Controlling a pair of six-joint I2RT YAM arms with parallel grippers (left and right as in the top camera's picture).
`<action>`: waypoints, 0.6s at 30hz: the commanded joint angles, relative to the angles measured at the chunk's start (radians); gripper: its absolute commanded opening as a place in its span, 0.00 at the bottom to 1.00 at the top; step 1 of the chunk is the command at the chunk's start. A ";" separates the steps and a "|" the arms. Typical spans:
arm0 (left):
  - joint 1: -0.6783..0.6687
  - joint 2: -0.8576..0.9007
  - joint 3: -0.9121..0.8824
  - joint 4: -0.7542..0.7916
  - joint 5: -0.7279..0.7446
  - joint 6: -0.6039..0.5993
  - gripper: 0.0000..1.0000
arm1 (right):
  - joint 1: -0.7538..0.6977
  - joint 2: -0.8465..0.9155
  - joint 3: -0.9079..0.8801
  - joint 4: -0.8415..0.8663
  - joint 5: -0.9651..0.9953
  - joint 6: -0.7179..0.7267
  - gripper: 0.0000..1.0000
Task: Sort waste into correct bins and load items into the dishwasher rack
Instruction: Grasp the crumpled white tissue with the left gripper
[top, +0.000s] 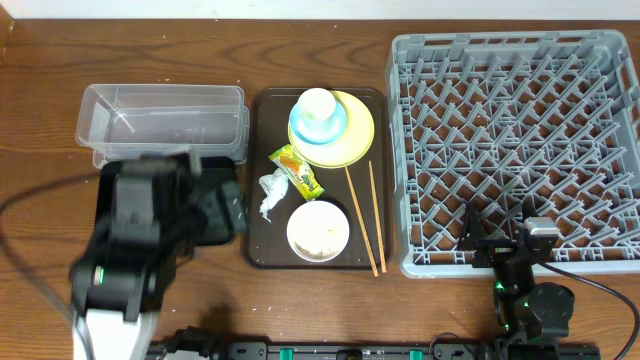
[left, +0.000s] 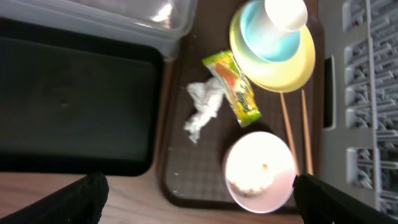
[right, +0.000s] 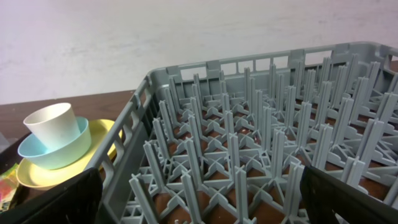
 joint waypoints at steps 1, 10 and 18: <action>0.003 0.108 0.050 -0.012 0.090 0.019 0.98 | -0.010 0.001 -0.002 -0.004 0.002 -0.015 0.99; -0.031 0.333 0.023 -0.003 0.074 0.015 0.06 | -0.010 0.001 -0.002 -0.004 0.002 -0.015 0.99; -0.155 0.521 0.009 0.094 -0.095 0.017 0.52 | -0.010 0.001 -0.002 -0.004 0.002 -0.015 0.99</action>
